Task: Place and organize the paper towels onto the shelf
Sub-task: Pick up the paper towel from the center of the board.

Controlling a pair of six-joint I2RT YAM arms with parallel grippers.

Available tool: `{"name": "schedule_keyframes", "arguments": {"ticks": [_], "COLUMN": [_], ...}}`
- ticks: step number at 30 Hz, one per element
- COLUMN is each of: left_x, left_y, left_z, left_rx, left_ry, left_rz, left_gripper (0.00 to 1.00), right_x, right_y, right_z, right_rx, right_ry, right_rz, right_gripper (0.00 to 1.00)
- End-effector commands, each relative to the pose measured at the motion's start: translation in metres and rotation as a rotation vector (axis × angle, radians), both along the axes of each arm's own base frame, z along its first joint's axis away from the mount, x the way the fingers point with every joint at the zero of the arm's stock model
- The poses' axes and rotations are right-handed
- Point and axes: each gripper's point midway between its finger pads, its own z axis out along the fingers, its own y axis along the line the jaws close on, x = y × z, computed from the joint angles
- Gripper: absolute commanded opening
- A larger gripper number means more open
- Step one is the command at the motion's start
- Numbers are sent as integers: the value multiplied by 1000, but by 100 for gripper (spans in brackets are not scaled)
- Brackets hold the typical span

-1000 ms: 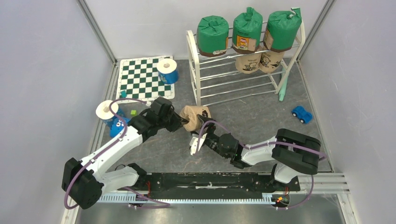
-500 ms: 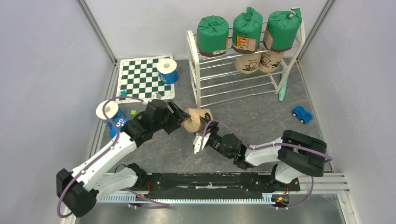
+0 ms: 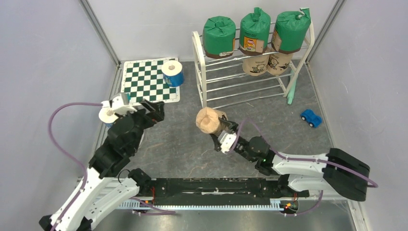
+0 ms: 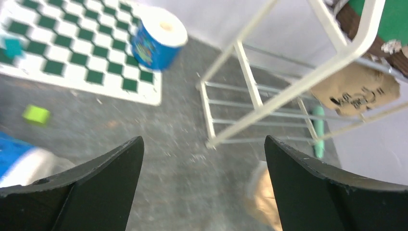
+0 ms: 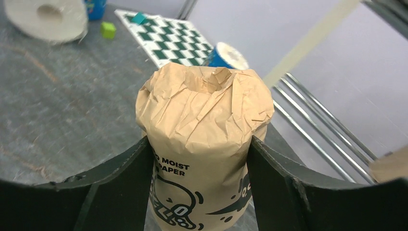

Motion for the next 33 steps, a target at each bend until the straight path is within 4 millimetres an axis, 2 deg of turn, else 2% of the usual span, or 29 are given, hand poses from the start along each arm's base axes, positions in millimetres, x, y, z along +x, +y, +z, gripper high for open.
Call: {"name": "schedule_keyframes", "arguments": {"ticks": [1,6,12,16,25,33], "left_x": [-1,0,-2,-3,-8,-9], "left_y": [53,68,69,69,77,77], "left_z": [14,-6,-14,-17,-16,-16], "left_rx": [310,494,500,500,479,473], "left_ry": [-131,-183,-211,-201,-205,-206], "left_rz": [155,185,176,174,204,201], "left_gripper": [100,100,100,100,100,100], "right_x": [3,22,45,71,115,155], "right_y": [-16,-40,-67,-74,-91,-92], "right_z": [49,73,106,118,147,155], "right_rx": [196,289,393,409,488,540], "right_ry": [-2,18,-22,-18,-47,-30], "right_rz": [15,-47,-136,-218,-344,-373], "right_gripper": [43,43,45,44,43,44]}}
